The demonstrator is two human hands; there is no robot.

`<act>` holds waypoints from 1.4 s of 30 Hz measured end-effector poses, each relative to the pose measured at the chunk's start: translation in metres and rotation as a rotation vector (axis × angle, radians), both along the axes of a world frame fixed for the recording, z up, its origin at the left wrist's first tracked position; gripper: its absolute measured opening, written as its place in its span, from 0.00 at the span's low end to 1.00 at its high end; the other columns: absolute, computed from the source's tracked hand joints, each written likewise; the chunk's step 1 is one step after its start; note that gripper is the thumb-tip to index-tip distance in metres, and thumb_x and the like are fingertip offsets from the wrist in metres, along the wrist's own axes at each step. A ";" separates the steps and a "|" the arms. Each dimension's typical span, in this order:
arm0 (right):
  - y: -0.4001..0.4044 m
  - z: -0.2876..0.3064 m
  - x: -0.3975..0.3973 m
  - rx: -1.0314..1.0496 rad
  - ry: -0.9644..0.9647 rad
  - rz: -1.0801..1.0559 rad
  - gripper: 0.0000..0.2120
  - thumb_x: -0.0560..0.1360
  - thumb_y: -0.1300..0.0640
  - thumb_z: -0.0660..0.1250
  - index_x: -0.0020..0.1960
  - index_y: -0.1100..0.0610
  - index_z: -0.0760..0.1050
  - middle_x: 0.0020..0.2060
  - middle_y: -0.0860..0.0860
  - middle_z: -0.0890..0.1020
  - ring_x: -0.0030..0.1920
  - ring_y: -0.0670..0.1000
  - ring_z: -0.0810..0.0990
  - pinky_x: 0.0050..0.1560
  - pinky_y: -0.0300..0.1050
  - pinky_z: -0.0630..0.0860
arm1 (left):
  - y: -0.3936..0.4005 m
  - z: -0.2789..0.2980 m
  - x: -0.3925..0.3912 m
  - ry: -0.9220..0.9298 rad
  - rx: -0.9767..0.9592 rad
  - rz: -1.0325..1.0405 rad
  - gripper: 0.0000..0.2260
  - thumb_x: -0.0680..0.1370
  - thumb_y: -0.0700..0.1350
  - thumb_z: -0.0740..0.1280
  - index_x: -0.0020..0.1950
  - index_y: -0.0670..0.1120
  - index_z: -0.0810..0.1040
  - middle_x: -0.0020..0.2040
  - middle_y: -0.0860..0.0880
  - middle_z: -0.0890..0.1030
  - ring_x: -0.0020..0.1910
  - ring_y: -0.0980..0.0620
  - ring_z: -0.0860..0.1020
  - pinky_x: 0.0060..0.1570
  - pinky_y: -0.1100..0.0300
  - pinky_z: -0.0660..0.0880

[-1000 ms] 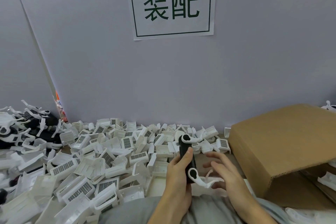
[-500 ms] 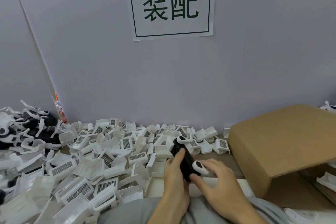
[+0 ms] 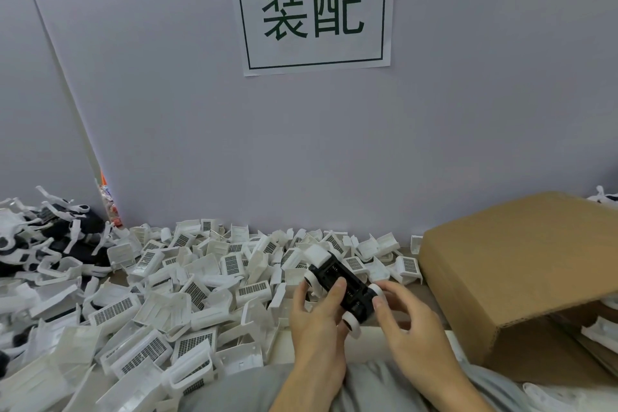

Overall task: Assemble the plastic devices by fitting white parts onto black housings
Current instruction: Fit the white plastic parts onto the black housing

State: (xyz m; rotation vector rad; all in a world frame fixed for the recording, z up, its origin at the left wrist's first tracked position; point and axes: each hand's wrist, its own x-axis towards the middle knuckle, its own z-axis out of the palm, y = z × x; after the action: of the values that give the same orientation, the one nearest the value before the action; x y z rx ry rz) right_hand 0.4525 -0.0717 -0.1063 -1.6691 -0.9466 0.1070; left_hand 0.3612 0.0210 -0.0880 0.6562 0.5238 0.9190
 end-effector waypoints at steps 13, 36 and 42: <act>-0.003 0.004 -0.005 -0.044 -0.064 0.060 0.21 0.67 0.47 0.80 0.57 0.41 0.76 0.46 0.36 0.84 0.48 0.38 0.82 0.48 0.29 0.74 | 0.001 -0.006 0.009 0.078 0.090 0.018 0.15 0.76 0.35 0.73 0.58 0.46 0.74 0.41 0.46 0.86 0.37 0.46 0.84 0.31 0.56 0.79; 0.033 0.008 0.026 -0.372 -0.325 -0.087 0.19 0.77 0.60 0.68 0.67 0.54 0.75 0.63 0.49 0.77 0.65 0.49 0.73 0.65 0.41 0.66 | 0.026 0.002 -0.009 0.165 0.358 0.139 0.25 0.78 0.40 0.72 0.67 0.59 0.67 0.52 0.47 0.82 0.48 0.49 0.84 0.43 0.56 0.82; 0.074 0.012 0.060 -0.628 -0.398 -0.114 0.24 0.81 0.51 0.57 0.76 0.51 0.62 0.73 0.49 0.69 0.74 0.53 0.65 0.71 0.60 0.65 | 0.023 -0.002 -0.007 0.154 0.407 0.159 0.22 0.78 0.37 0.71 0.56 0.65 0.70 0.48 0.53 0.84 0.47 0.55 0.83 0.47 0.55 0.83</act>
State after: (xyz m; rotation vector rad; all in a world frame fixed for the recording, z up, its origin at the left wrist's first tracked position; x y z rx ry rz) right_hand 0.5130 0.0020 -0.0948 -2.3804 -1.1868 -0.0116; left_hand 0.3538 0.0443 -0.0900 1.0715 0.5355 1.1439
